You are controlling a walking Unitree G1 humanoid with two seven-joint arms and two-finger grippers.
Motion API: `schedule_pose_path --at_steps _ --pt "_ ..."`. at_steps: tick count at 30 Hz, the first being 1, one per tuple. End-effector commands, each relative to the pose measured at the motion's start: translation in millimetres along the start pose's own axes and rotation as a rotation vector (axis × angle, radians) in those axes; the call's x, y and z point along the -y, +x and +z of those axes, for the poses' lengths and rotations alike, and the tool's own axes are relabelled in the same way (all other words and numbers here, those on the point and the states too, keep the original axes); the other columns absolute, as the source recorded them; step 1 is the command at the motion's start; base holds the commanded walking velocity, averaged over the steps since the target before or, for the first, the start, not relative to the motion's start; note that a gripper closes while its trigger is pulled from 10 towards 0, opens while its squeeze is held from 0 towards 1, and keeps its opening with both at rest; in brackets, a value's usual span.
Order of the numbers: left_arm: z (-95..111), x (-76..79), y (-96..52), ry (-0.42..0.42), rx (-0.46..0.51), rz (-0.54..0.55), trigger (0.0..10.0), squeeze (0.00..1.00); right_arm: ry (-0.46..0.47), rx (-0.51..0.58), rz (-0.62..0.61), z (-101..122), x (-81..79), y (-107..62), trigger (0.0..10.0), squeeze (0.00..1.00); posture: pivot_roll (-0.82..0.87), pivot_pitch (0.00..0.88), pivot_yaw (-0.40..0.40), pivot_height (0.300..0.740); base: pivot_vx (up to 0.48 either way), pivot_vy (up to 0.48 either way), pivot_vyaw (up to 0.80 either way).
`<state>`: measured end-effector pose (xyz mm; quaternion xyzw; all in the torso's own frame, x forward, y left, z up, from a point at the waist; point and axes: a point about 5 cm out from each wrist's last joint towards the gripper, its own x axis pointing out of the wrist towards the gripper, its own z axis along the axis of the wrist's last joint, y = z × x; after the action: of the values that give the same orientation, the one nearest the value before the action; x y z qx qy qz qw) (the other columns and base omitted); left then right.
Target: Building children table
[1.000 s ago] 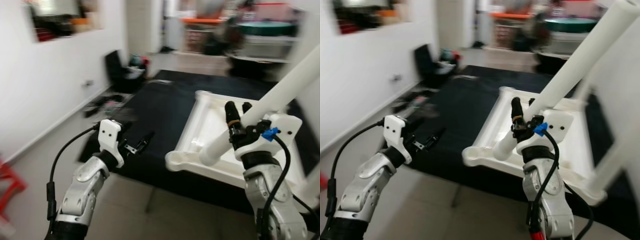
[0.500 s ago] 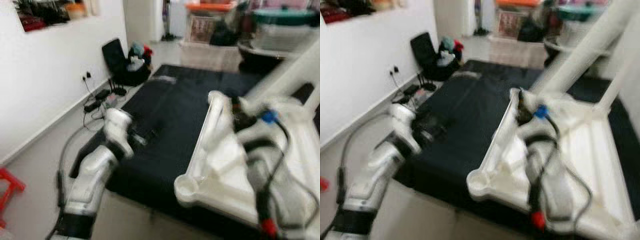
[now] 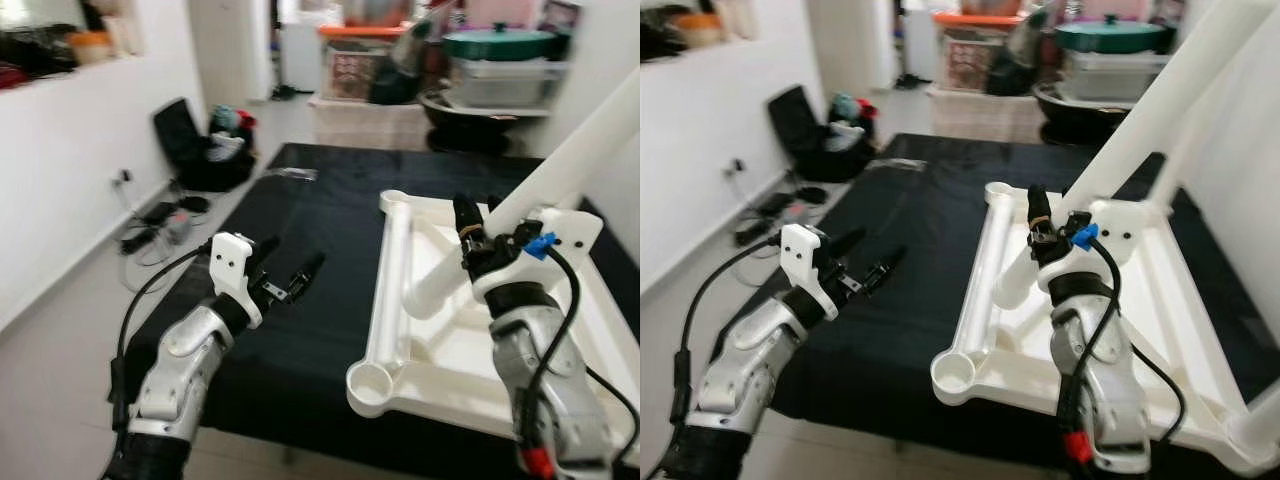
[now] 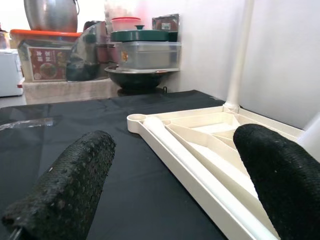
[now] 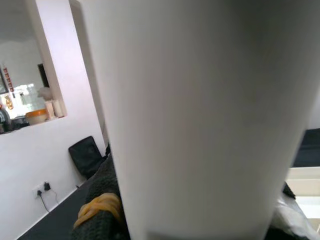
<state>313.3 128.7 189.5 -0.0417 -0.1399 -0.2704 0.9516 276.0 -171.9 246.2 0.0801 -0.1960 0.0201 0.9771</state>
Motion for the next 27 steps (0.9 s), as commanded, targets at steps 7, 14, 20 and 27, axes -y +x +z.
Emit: schedule_pose_path --at_steps 7,14,20,27 --pt "-5.6 -1.4 -5.8 -0.009 -0.042 0.002 10.0 0.00 0.005 0.007 0.029 4.6 -2.3 1.1 10.0 0.00 0.01 0.000 -0.025 0.740 0.000 0.000 -0.42" --pt "-4.4 -2.9 -8.2 -0.012 -0.041 0.010 10.0 0.00 0.015 -0.003 0.053 3.8 -7.7 2.4 10.0 0.00 0.02 0.000 -0.030 0.740 0.000 0.000 -0.57" --pt "-5.7 -0.6 -8.7 -0.022 -0.055 0.002 10.0 0.00 0.010 -0.010 0.057 2.7 -9.1 2.8 10.0 0.00 0.02 0.000 -0.031 0.740 0.000 0.236 -0.54" --pt "-3.2 0.1 -8.6 -0.006 -0.035 0.004 10.0 0.00 0.003 -0.008 0.063 2.2 -10.5 3.5 10.0 0.00 0.02 0.000 -0.030 0.740 0.000 0.135 -0.20"
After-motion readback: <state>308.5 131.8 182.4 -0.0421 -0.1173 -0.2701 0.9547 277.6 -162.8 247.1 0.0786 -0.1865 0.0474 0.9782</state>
